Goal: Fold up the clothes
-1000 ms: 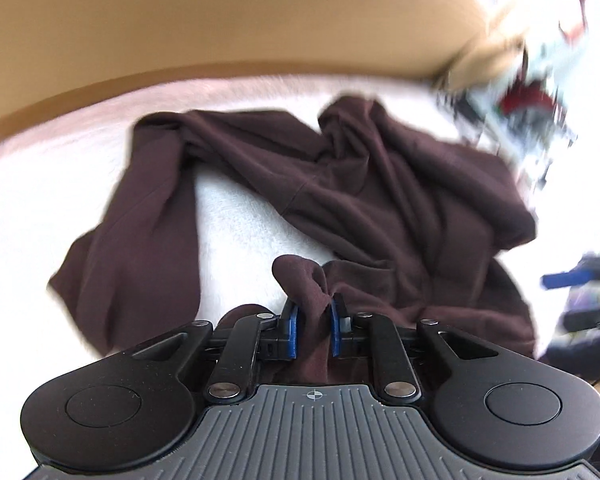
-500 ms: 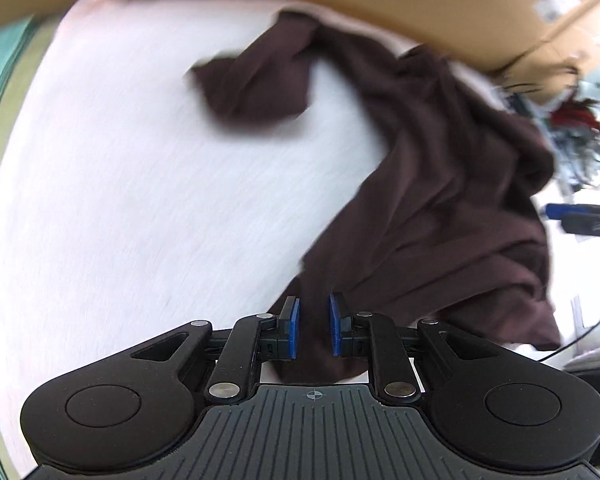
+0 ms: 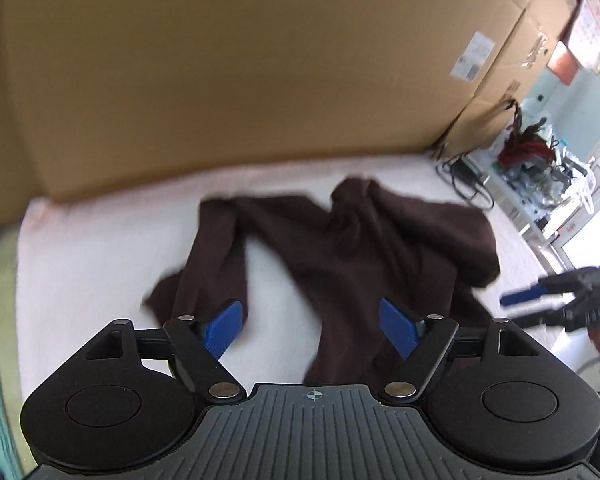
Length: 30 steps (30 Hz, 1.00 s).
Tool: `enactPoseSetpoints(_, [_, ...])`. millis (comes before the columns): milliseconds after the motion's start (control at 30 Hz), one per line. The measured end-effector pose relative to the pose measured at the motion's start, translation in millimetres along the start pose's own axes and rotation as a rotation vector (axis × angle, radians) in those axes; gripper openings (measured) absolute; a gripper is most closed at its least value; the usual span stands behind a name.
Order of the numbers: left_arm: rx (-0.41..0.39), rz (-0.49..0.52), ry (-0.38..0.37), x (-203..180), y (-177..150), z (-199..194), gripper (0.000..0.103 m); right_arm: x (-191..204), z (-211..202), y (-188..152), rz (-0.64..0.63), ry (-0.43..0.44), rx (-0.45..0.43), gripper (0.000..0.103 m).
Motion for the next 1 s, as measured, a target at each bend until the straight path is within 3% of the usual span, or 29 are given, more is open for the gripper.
enactPoseSetpoints(133, [0.051,0.107,-0.002,-5,42,61,0.087,-3,2,0,0.042,-0.041,-0.014,0.072])
enactPoseSetpoints(267, [0.153,0.242,0.003,-11,66,121,0.085,-8,0,0,0.09,-0.072,-0.023,0.072])
enactPoseSetpoints(500, [0.281,0.422,-0.029,-17,91,177,0.085,-18,-5,-2,0.153,-0.11,-0.023,0.072])
enactPoseSetpoints(800, [0.484,0.465,-0.148,-10,87,221,0.085,-25,-2,-7,0.229,-0.15,0.0,0.072])
enactPoseSetpoints(867, [0.53,0.468,-0.134,-5,76,228,0.071,-25,-1,-7,0.233,-0.153,0.001,0.072])
enactPoseSetpoints(900, [0.546,0.471,-0.123,-3,70,231,0.055,-25,-1,-6,0.235,-0.155,0.0,0.072])
enactPoseSetpoints(1000, [0.483,0.468,-0.111,4,61,219,0.028,-26,0,-3,0.239,-0.163,-0.005,0.072])
Point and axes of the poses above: each gripper's, at about its wrist camera, not at the fingertips, and z roughly the way its jaws point, x to its left, y to its top, the point moved 1 cm from there along z, roughly the way its jaws point, and after that the axes turned 10 degrees about -y, right-handed, at the moved point
